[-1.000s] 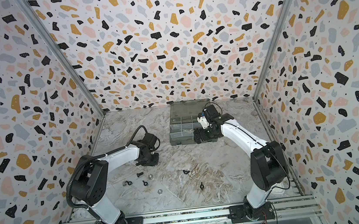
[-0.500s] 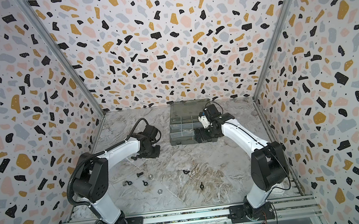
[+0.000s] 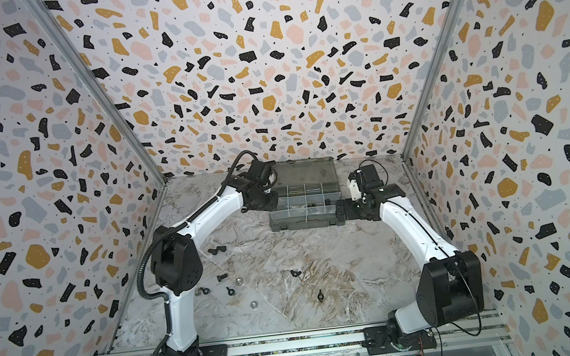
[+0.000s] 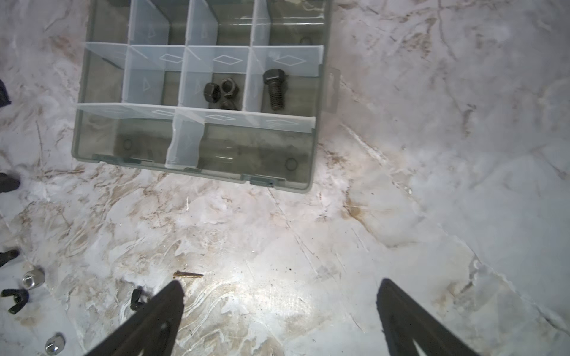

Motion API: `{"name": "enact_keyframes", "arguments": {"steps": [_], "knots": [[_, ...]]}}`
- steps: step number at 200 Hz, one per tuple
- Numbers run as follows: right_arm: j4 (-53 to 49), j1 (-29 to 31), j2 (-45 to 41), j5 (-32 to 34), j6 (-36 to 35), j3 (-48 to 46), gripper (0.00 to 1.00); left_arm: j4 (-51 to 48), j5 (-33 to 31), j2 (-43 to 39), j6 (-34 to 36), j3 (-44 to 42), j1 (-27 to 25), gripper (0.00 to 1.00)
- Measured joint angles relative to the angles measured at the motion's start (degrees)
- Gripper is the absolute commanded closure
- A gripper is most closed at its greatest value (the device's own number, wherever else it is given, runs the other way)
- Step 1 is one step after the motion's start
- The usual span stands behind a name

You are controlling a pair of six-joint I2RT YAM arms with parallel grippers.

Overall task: Sort the screws and nuts into containers
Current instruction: 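Drop the nut into a compartment with the left gripper while the right arm moves aside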

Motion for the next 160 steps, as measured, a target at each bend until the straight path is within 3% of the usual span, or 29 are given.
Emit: {"name": "enact_keyframes", "arguments": {"steps": [43,160], "knots": [[0.0,-2.6,-4.9,0.1,0.8,-3.9,0.01,-1.4,4.0,10.6,0.7,14.6,-2.9,0.83],[-4.4,-6.4,-15.7,2.2,1.5,-9.7,0.01,12.5,16.8,14.2,-2.1,13.5,-6.0,0.80]]}}
